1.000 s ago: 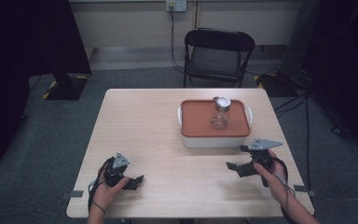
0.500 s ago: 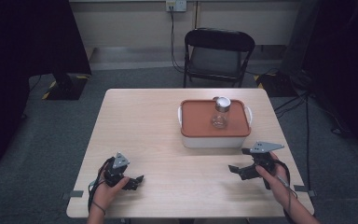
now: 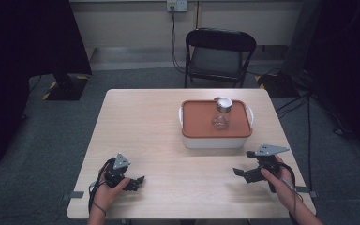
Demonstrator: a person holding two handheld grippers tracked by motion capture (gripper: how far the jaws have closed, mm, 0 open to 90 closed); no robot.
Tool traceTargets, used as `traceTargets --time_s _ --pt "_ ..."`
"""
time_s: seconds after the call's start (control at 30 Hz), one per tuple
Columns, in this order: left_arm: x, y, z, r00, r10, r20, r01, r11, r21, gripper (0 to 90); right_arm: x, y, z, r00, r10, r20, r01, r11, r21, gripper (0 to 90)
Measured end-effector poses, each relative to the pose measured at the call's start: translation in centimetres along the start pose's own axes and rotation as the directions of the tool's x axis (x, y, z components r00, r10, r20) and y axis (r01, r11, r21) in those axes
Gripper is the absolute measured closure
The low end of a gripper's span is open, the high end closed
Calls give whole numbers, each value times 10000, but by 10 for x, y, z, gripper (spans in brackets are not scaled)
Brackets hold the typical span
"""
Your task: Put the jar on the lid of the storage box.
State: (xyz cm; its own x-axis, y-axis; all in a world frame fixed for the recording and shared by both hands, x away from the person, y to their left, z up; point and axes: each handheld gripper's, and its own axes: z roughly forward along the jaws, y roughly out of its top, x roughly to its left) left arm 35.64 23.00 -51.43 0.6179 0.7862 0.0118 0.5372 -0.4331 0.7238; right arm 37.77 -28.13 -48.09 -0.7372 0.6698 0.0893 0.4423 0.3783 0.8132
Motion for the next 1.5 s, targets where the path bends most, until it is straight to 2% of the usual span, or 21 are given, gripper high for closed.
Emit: traceTargets --time_s 1.5 --pt "0 0 0 10000 0 -1 0 10000 -1 3 -9 -24 -24 9999 67 103 -68 9999 97 28"
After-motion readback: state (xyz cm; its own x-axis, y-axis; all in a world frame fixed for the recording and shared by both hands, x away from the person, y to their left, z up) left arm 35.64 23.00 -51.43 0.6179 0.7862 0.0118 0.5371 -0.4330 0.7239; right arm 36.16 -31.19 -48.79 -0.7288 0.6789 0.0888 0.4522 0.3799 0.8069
